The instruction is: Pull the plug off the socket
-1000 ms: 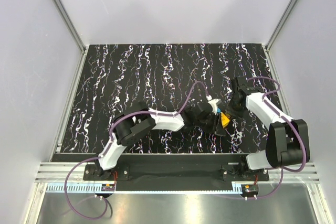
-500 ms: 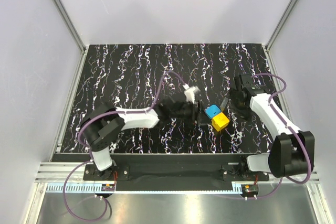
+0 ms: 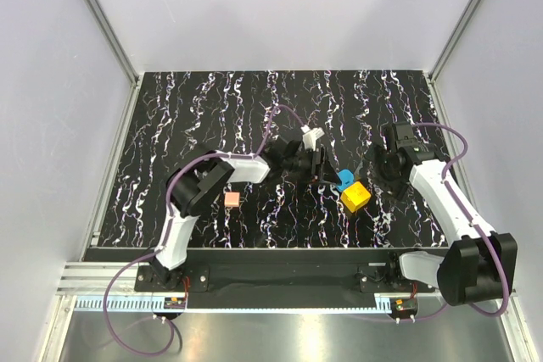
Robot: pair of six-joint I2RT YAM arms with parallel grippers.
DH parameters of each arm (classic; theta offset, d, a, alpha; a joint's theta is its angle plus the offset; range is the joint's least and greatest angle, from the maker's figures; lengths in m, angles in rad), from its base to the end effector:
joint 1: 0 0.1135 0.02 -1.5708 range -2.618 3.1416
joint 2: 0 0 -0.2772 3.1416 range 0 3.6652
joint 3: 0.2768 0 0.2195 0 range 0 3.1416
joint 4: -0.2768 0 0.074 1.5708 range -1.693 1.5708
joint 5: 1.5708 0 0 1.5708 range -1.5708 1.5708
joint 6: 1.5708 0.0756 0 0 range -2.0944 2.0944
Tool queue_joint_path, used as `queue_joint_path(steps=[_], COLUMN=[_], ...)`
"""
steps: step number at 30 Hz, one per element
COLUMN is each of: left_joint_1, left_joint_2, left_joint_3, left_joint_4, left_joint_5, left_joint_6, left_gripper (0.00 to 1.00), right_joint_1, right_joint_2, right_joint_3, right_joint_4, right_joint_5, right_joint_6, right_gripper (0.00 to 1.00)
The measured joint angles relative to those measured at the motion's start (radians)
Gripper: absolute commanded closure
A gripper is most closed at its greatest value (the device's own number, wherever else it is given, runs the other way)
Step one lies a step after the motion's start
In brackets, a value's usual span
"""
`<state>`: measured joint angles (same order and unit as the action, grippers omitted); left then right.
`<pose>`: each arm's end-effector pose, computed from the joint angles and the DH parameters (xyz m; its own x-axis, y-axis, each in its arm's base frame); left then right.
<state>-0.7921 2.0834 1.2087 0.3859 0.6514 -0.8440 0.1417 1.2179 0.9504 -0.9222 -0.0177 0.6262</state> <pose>0.2875 -0.3566 0.1685 -0.9231 0.0895 -0.3739 0.3795 0.3677 -0.8490 0.1971 0.0295 0.2368 -0.8312 0.4734 -0.2917 0.4189 0.8781 0.2313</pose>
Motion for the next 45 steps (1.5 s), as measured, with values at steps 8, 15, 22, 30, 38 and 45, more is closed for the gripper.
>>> queue_joint_path(steps=[8,15,22,30,38,45], left_joint_1=[0.01,0.012,0.013,0.015,0.01,-0.037], left_joint_2=[0.042,0.118,0.182,0.192,0.152,0.109], left_joint_3=[0.04,0.099,0.149,0.115,-0.095,-0.222], left_joint_4=[-0.058,-0.016,0.018,0.113,0.364,0.524], left_joint_5=[0.007,0.02,0.042,0.03,-0.022,-0.106], left_joint_6=[0.016,-0.043,-0.111,-0.186,-0.308,-0.368], left_gripper=[0.29,0.3,0.34,0.51,0.7,0.76], right_joint_1=[0.0,0.0,0.0,0.0,0.0,0.0], right_joint_2=[-0.045,-0.05,-0.05,-0.05,-0.032,-0.032], right_joint_3=[-0.036,-0.051,-0.056,-0.094,-0.128,-0.128], right_joint_4=[0.005,0.013,0.015,0.032,0.042,0.044], right_joint_5=[-0.031,-0.052,-0.055,-0.054,-0.054,-0.053], right_joint_6=[-0.001,0.0,0.0,0.04,0.094,0.105], right_gripper=[0.0,0.0,0.0,0.0,0.0,0.0])
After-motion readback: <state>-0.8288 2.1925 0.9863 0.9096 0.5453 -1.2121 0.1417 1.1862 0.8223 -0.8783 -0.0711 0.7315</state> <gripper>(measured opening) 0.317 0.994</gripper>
